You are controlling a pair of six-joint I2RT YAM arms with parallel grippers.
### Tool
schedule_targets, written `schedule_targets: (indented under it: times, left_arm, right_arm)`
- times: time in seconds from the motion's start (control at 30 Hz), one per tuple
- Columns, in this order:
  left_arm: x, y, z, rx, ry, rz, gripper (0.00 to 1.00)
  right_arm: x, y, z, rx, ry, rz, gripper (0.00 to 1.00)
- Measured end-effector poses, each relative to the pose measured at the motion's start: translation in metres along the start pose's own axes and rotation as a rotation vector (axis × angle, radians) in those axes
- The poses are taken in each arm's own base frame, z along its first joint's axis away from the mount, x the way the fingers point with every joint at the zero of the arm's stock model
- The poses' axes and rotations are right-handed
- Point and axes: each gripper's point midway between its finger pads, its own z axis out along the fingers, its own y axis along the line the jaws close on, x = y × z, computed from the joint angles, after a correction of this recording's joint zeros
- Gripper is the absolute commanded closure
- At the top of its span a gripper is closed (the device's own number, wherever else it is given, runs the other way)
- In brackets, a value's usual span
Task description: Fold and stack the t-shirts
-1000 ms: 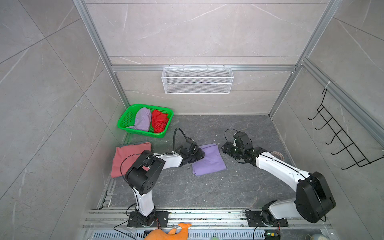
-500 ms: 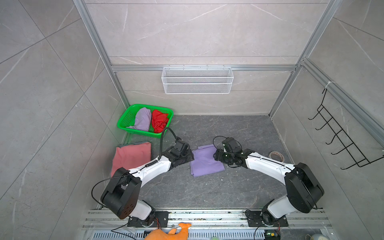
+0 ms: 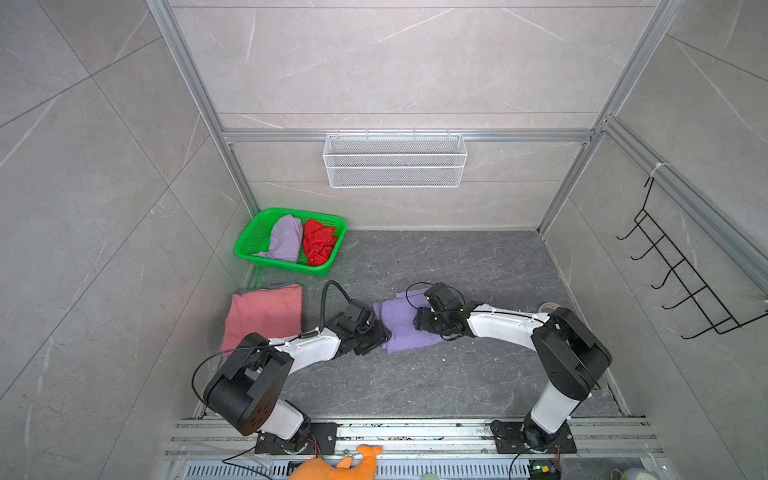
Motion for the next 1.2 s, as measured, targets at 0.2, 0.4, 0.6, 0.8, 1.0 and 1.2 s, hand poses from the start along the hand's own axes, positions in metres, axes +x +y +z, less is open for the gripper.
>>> schedule_targets:
  times: [0.2,0.4,0.6,0.8,1.0,1.2]
  left_arm:
    - [0.006,-0.009,0.015,0.066,0.062,-0.07,0.82]
    - [0.015,-0.012,0.012,0.076,0.116,-0.105,1.0]
    - [0.016,-0.024,-0.001,0.057,0.163,-0.107,1.0]
    - [0.008,-0.036,-0.015,0.082,0.206,-0.133,1.0]
    - [0.002,-0.045,-0.027,0.096,0.248,-0.148,1.0]
    - [0.006,-0.047,-0.029,0.093,0.303,-0.177,1.0]
  right_arm:
    - [-0.004,0.003,0.004,-0.014,-0.024,-0.012,0.28]
    - [-0.007,-0.001,-0.005,-0.004,-0.055,-0.082,0.17]
    - [-0.012,0.017,-0.065,-0.117,-0.182,-0.281,0.17]
    - [0.026,0.051,-0.079,-0.21,-0.224,-0.564,0.17]
    - [0.081,0.072,-0.071,-0.184,-0.234,-0.877,0.16]
    - [0.09,0.083,-0.061,-0.097,-0.323,-1.058,0.15]
